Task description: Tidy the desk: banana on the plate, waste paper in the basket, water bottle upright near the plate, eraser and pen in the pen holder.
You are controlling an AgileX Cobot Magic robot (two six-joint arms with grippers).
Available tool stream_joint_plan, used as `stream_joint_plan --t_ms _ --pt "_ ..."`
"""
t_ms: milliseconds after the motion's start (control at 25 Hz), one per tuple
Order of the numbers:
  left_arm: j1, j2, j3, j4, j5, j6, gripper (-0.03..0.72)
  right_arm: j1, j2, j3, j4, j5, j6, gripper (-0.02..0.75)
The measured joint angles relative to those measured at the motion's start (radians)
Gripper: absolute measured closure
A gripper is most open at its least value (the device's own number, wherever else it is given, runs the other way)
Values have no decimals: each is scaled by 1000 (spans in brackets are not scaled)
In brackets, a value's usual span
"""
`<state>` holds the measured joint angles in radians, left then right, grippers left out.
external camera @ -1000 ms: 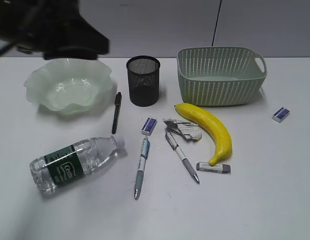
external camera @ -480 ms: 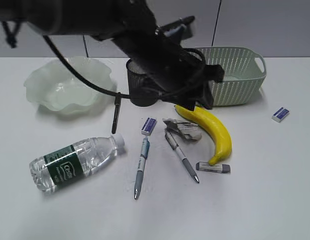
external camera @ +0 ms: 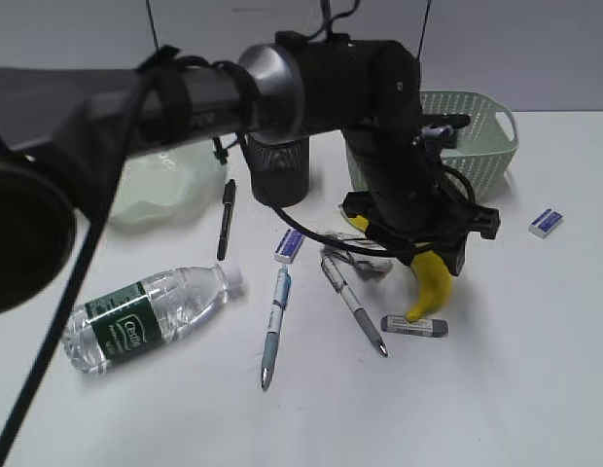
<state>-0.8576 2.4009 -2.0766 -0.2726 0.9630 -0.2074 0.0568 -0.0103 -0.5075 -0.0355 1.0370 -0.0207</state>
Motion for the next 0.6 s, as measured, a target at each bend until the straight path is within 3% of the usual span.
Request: stream_joint_plan --t_ms 200,440,520,600 --pt "-12 106 -123 70 78 -60 239 0 0 0 0 0 0 362" --pt "-14 160 -156 73 84 -71 184 0 0 0 -1 0 0 362" --pt "-15 163 -157 72 77 -71 204 0 0 0 -1 0 0 362" --pt "-15 166 -158 73 73 -71 290 0 0 0 -1 0 0 362"
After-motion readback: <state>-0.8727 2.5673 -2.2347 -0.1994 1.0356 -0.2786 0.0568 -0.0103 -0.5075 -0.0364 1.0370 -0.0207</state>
